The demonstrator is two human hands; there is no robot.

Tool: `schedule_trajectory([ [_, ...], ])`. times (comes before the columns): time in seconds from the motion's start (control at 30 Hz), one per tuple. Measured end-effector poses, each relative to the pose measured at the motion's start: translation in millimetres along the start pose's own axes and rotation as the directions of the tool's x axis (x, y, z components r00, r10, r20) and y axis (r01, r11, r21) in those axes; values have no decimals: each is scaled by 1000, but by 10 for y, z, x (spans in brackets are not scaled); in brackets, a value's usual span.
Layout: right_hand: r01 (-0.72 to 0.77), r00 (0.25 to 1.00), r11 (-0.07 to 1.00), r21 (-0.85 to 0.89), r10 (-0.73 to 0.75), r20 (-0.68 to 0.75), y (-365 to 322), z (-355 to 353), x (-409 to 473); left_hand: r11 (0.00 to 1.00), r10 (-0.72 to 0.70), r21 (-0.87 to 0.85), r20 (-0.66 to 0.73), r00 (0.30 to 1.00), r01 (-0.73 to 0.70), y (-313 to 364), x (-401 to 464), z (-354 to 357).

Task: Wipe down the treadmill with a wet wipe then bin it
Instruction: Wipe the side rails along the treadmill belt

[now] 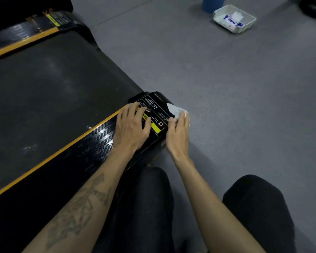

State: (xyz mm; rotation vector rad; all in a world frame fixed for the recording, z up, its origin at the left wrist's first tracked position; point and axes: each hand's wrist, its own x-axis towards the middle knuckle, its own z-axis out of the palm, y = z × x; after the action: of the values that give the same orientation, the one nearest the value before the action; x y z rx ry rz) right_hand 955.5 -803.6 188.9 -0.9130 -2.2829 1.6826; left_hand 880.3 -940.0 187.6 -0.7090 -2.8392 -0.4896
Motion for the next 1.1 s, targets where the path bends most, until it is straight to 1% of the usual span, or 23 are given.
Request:
schedule_trajectory([
  [0.1,152,988,983,-104,-151,16,121,6,-130,998,-56,0,35,998,56,7,39,18],
  [0.13,171,985,975,-139,-170,15,152,6,-52,997,-79,-3,44,996,79,8,53,24],
  [0.17,169,985,970,-173,-170,12,171,8,81,995,-96,-1,49,994,96,9,64,27],
  [0.23,109,994,968,-224,-107,21,122,-34,347,993,-115,5,51,992,115,12,79,27],
  [0.3,76,997,969,-237,-71,28,86,-64,434,992,-129,9,54,990,128,13,81,22],
  [0.33,88,996,968,-234,-83,32,85,-70,391,991,-132,13,60,989,132,16,77,20],
  [0.43,189,982,947,-258,-185,40,142,-91,218,990,-140,21,67,988,139,26,81,20],
  [0.47,196,981,943,-270,-188,56,137,-109,268,990,-143,22,68,987,142,30,87,15],
  [0.6,127,988,934,-334,-90,124,11,-123,701,989,-148,14,75,986,148,45,92,7],
  [0.77,273,959,894,-354,-221,180,120,-155,604,987,-158,33,71,985,156,35,89,13],
  [0.83,271,954,893,-360,-201,220,24,-130,755,986,-163,31,63,985,162,35,101,22],
  [0.93,282,944,865,-416,-173,279,-130,-66,928,985,-170,27,57,984,168,31,108,23],
  [1.03,333,937,842,-424,-244,251,13,-59,812,985,-173,30,60,983,171,27,97,23],
  [1.1,351,931,825,-443,-254,263,19,-41,810,983,-181,24,54,982,180,36,90,12],
])
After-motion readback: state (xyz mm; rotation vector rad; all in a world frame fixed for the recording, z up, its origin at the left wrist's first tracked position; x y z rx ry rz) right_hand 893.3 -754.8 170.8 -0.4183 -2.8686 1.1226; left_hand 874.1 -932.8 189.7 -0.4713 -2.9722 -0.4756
